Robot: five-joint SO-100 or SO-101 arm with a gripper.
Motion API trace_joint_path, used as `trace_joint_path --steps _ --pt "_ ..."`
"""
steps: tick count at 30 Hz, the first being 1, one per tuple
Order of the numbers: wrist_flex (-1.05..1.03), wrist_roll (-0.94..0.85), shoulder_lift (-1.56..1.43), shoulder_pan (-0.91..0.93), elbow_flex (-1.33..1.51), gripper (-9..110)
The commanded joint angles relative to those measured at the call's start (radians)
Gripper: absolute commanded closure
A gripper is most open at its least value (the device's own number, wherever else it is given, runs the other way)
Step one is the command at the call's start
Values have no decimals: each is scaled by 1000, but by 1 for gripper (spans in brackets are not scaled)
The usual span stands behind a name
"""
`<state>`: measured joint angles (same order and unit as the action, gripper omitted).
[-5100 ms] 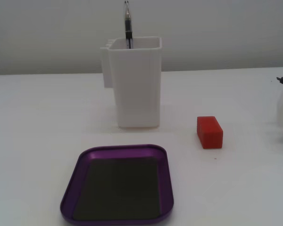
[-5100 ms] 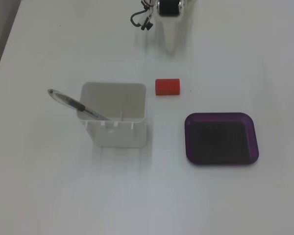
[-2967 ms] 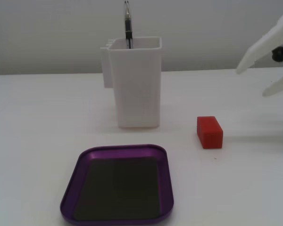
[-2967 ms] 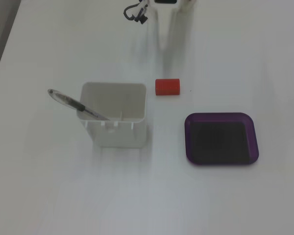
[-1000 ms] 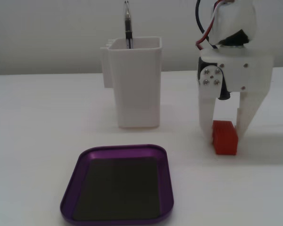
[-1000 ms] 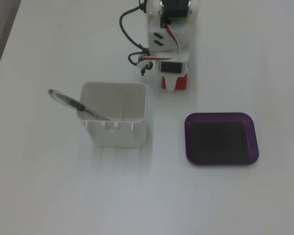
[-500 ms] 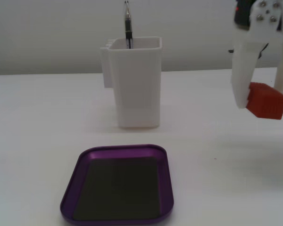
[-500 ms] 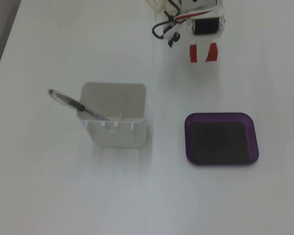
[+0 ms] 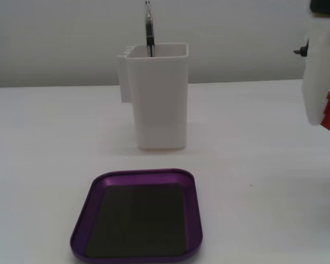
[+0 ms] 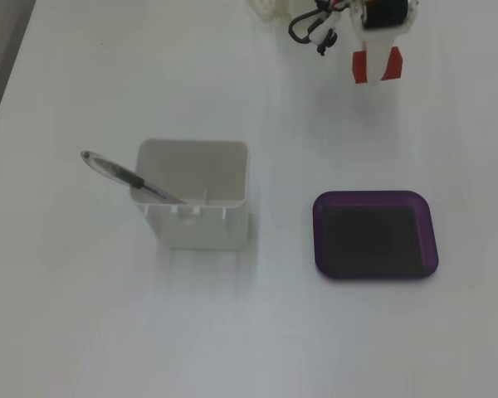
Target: Pick up the red cube and place it in the box.
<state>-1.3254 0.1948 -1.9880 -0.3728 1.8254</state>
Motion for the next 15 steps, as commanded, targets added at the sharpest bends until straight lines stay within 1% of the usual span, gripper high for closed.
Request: trace_joint_path --steps 1,4,7,12,15 --pt "74 15 -32 -5 -29 102" --pt "140 14 25 0 -34 102" --pt "178 15 126 0 -107 102" --pt "179 17 345 6 -337 102" --pt "172 17 485 48 -488 102"
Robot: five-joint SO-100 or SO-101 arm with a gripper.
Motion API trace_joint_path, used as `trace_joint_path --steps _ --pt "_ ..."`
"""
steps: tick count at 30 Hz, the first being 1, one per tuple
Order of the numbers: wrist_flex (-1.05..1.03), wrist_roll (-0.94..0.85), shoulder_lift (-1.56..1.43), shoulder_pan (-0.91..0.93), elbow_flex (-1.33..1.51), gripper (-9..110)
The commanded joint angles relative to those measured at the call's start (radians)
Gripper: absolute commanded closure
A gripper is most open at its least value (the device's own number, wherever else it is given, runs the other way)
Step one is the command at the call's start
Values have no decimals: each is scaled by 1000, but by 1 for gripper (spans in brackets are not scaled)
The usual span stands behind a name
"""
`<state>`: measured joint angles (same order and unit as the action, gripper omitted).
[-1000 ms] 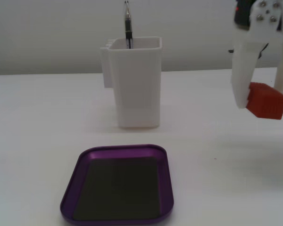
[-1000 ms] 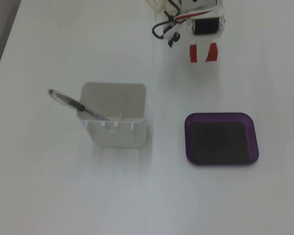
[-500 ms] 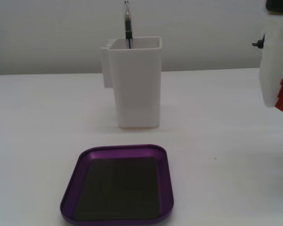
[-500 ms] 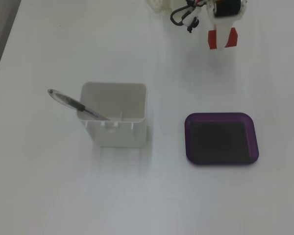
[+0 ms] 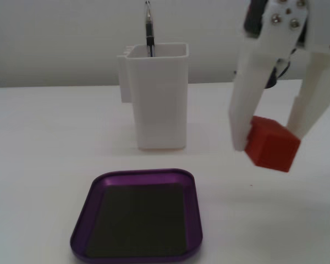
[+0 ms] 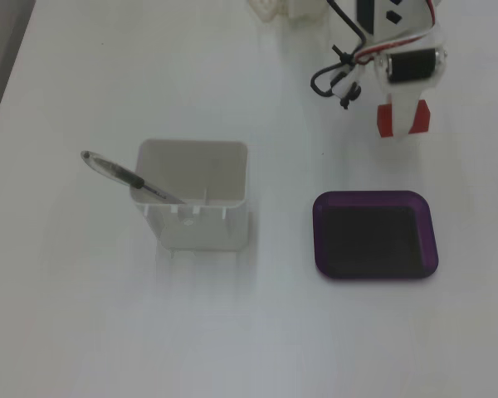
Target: Pick up the red cube and place it in the box.
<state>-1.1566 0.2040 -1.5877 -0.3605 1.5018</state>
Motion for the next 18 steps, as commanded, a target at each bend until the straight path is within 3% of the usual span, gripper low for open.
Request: trace_joint_path --steps 1,8,18 --pt "3 8 127 48 -212 102" --pt "2 8 348 144 -448 102" --pt "-37 9 483 152 -557 102"
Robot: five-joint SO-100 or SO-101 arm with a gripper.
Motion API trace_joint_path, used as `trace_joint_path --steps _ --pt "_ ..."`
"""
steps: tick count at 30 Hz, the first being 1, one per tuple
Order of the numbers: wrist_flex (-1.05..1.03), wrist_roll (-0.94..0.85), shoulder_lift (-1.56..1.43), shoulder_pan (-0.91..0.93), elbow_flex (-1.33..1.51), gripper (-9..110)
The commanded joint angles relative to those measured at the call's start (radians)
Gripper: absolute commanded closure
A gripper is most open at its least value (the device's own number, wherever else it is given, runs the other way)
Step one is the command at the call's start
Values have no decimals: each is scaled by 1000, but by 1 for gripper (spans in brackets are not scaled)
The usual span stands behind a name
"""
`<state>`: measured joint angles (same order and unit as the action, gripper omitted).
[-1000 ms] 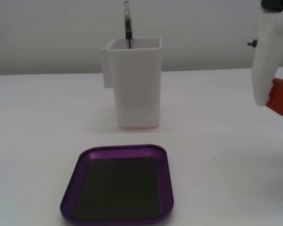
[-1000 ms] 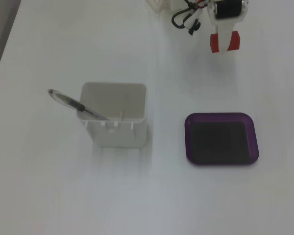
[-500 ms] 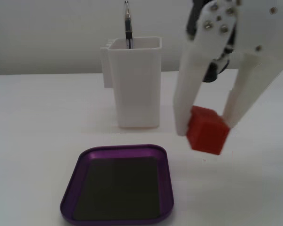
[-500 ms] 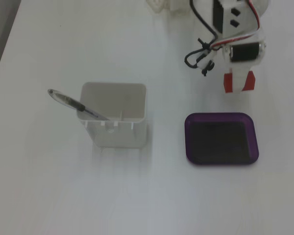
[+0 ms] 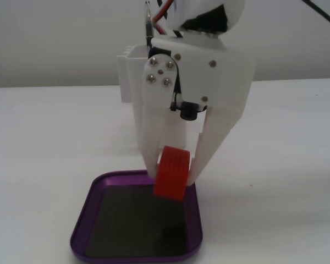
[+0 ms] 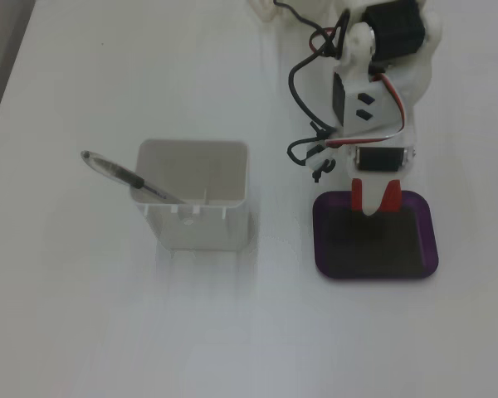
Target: Pick up the red cube and place it in the box.
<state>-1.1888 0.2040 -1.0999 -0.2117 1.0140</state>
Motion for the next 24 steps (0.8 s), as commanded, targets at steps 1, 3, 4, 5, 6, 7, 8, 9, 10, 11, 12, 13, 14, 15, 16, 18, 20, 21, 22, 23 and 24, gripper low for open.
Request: trace_joint_path --steps 1,3,4,5,6,7,8,9,10,11,12,13,14,15,16,18,20,21,22,23,24 --pt "-6 9 5 5 -84 102" --pt "-6 8 29 9 -107 102" --pt "-6 8 43 11 -115 102" --pt "-6 8 57 11 -123 102" --pt "-6 8 71 11 -130 102" --pt "-6 8 83 11 -138 102" --pt "-8 8 94 11 -146 102" --pt "-8 8 103 11 -153 102" --pt "-8 5 110 9 -160 102" --pt "-8 3 117 6 -167 102" --pt "-8 2 123 6 -167 102" --pt "-8 0 126 5 -167 102" --pt "-8 0 126 5 -167 102" --pt "-8 -2 126 5 -167 102" --pt "-8 -2 126 5 -167 102" --pt "-8 -2 126 6 -167 102" --pt "-8 -2 127 6 -167 102" --pt "-8 -2 127 5 -167 102" --pt "-8 -2 127 3 -167 102" --pt "-8 -2 129 2 -167 102" --pt "-8 -2 129 2 -167 102"
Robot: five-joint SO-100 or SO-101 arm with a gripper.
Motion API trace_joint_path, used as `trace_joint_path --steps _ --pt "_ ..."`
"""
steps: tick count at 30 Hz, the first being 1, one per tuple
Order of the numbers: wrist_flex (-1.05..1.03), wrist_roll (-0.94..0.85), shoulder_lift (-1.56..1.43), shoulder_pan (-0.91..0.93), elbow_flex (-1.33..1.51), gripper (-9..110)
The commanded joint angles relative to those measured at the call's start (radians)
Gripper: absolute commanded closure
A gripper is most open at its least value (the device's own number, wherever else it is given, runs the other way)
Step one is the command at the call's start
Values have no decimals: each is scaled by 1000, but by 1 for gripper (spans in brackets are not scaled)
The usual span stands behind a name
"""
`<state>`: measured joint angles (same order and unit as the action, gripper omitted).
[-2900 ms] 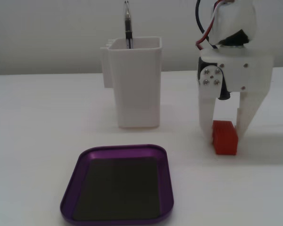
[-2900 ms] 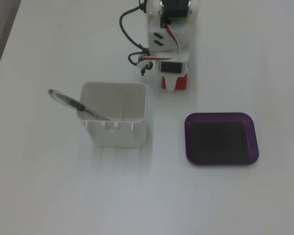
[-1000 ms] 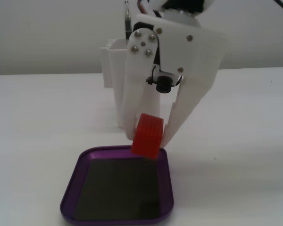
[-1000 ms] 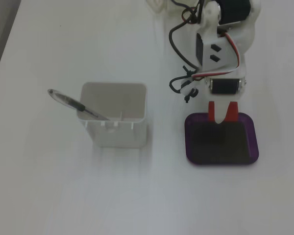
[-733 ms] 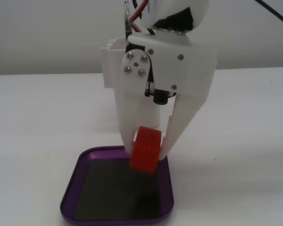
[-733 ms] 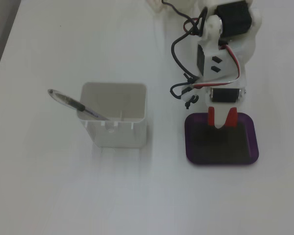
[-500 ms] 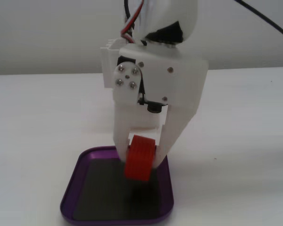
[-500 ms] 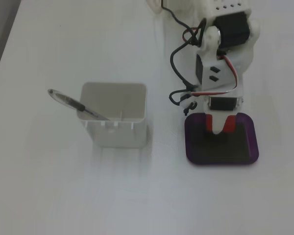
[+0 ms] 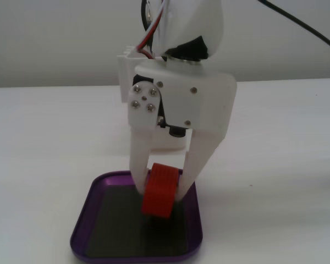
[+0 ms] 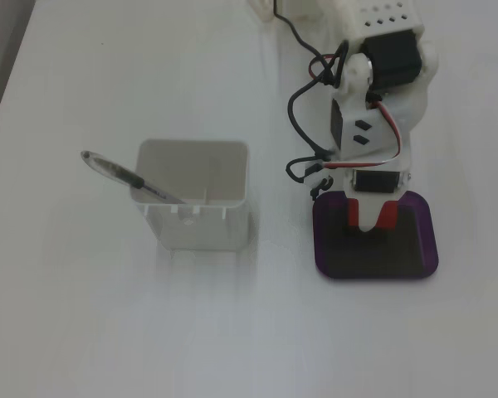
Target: Pick up the red cube and place it in the box.
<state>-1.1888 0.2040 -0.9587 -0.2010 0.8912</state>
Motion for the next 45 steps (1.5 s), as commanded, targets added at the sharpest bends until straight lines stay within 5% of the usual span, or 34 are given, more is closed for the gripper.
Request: trace_joint_path --steps 1,23,36,45 --pt "-8 -2 -12 -9 -44 102" --pt "-46 -3 -21 -11 -44 89" --pt "-479 -3 -29 -6 -476 84" --pt "-512 -3 -272 -15 -494 85"
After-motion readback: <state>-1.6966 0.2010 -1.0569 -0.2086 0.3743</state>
